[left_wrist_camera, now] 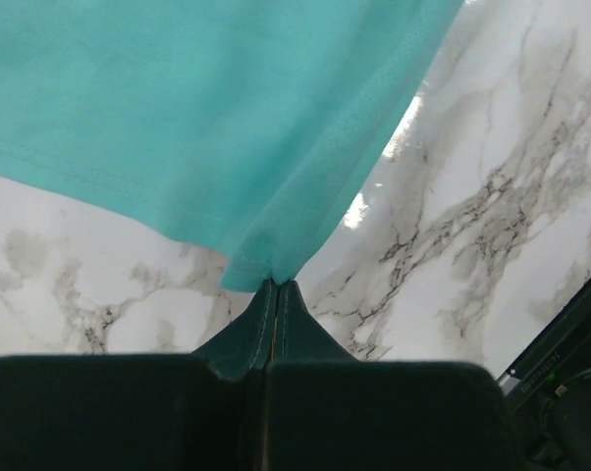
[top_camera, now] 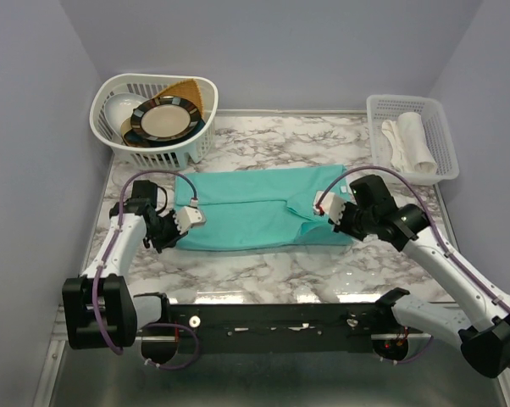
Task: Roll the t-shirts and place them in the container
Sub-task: Fold the T-shirt at the center of the board.
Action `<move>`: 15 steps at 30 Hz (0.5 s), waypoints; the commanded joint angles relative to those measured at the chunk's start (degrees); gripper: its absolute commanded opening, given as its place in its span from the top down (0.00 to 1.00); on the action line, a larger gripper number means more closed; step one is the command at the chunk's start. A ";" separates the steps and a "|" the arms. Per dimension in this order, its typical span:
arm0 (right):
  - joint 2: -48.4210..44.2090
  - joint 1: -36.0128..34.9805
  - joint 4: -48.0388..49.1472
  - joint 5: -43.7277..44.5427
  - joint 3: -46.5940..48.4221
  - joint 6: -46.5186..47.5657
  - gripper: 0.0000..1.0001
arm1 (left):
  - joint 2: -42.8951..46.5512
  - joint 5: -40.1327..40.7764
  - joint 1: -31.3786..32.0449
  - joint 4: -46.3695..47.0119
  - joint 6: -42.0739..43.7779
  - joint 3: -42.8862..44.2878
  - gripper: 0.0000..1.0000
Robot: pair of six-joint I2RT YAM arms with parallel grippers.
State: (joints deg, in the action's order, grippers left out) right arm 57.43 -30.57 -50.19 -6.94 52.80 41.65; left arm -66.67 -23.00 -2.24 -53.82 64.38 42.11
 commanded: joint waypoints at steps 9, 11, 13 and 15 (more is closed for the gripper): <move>8.83 5.16 16.87 9.75 5.38 7.30 0.99 | -11.19 2.44 0.22 10.49 -13.92 12.73 1.00; 11.12 5.60 18.11 9.75 6.26 8.01 0.99 | -13.20 3.14 0.22 11.02 -15.24 14.31 1.00; 13.39 6.39 19.60 9.14 8.02 8.89 0.99 | -14.53 4.19 0.22 11.72 -16.12 15.19 1.00; 14.98 6.75 20.57 8.70 9.34 9.85 1.00 | -16.20 4.90 0.22 13.21 -17.35 15.81 1.00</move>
State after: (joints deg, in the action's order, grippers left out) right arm 69.12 -25.04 -35.51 0.73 58.30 48.36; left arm -80.27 -20.99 -2.22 -43.75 50.96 56.05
